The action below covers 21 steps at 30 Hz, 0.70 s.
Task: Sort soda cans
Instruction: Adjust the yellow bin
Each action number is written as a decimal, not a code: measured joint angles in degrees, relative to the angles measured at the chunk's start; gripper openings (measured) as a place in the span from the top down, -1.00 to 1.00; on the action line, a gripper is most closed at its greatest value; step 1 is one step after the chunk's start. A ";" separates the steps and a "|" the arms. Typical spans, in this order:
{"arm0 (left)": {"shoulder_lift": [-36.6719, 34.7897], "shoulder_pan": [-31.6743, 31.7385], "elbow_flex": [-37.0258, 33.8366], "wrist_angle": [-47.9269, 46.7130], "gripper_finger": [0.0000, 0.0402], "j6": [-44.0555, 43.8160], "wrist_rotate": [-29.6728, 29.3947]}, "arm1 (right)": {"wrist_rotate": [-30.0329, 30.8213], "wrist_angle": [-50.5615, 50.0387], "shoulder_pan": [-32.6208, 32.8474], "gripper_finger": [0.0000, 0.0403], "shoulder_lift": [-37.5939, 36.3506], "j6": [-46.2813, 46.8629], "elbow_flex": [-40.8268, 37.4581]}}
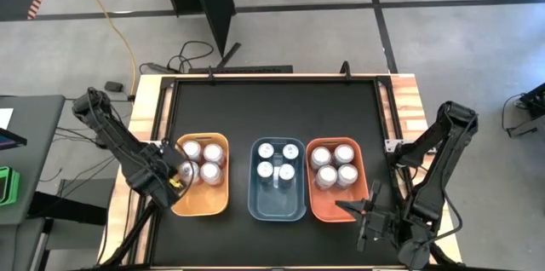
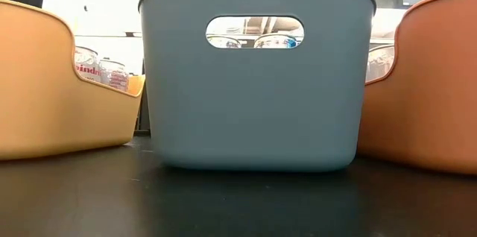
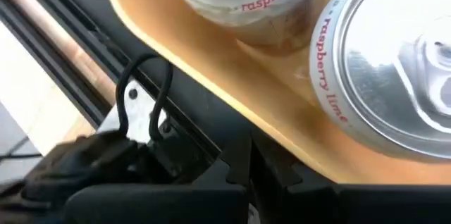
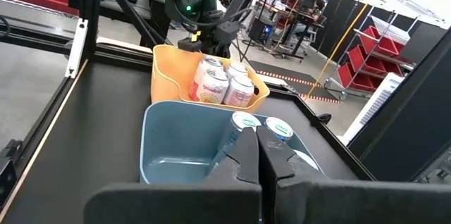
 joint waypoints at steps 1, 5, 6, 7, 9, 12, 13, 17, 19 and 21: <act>0.00 0.37 -0.52 0.87 1.00 1.39 -0.29 | -0.02 0.02 0.00 0.99 0.00 0.00 0.00; -0.15 1.99 -2.88 4.48 1.00 6.19 -1.07 | -0.02 0.00 0.00 0.99 0.00 0.00 0.00; -0.24 2.38 -3.45 5.28 1.00 7.23 -1.07 | -0.02 0.00 0.00 0.99 0.00 0.00 -0.01; -0.28 2.76 -3.86 5.97 1.00 8.39 -1.20 | -0.04 0.00 0.00 0.99 0.00 0.00 0.00; -0.20 3.45 -4.18 6.87 1.00 10.64 -2.03 | -0.07 -0.02 0.00 0.99 0.00 0.00 -0.01; -0.17 4.62 -4.25 8.29 1.00 13.47 -4.25 | -0.46 -0.07 0.00 0.99 0.00 -0.02 0.00; -0.17 5.12 -4.27 8.94 1.00 14.24 -4.72 | -0.60 -0.07 -0.06 0.99 0.00 -0.02 0.00; -0.04 7.38 -4.40 12.30 1.00 15.58 -6.26 | -0.66 -0.09 -0.11 0.99 0.00 -0.02 -0.02; -0.04 8.57 -4.47 13.93 1.00 16.14 -6.14 | -0.66 -0.09 -0.11 0.99 0.00 -0.02 -0.02; -0.04 9.77 -4.47 15.87 1.00 16.05 -6.01 | -0.66 -0.09 -0.11 0.99 0.00 -0.02 -0.02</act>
